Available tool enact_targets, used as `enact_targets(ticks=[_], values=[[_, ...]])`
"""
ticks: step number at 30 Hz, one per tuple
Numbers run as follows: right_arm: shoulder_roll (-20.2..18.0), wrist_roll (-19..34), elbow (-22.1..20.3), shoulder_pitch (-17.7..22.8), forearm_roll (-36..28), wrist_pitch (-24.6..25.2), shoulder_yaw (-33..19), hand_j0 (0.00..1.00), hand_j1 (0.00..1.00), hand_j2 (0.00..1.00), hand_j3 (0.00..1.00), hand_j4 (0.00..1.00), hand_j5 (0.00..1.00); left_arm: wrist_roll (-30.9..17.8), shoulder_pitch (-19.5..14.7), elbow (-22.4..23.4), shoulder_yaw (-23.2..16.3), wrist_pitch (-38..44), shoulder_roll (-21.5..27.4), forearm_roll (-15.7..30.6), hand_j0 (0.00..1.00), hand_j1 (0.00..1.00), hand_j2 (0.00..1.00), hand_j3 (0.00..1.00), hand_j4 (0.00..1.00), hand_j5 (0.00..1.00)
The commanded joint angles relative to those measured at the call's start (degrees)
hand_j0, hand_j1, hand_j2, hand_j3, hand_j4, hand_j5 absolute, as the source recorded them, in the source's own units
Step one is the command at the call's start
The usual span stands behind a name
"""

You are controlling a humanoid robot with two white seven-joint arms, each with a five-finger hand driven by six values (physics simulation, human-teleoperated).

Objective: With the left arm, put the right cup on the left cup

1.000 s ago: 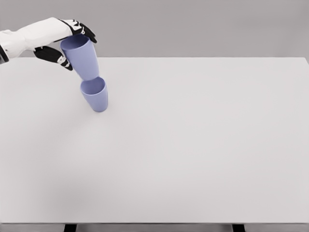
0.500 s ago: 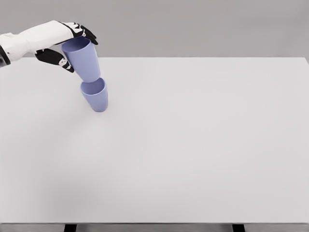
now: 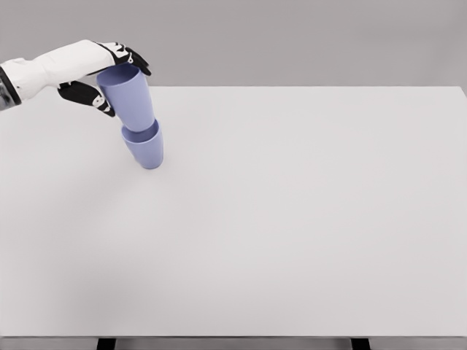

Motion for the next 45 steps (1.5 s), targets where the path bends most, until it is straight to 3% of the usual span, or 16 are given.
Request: enact_targets(ticks=[1,45], values=[[0.00,0.01,0.00,0.00,0.01,-0.01,0.00,1.00,1.00,1.00,1.00,1.00,1.00,0.01,0.00,0.28,0.04,0.09,0.01,0.26,0.64,0.64,0.64,0.64,0.64,0.64],[0.00,0.01,0.00,-0.09,0.01,0.08,0.00,1.00,1.00,1.00,1.00,1.00,1.00,0.01,0.97,3.97,-0.14,1.05,-3.06,-0.35,0.65,0.65,0.65,0.65,0.65,0.65]])
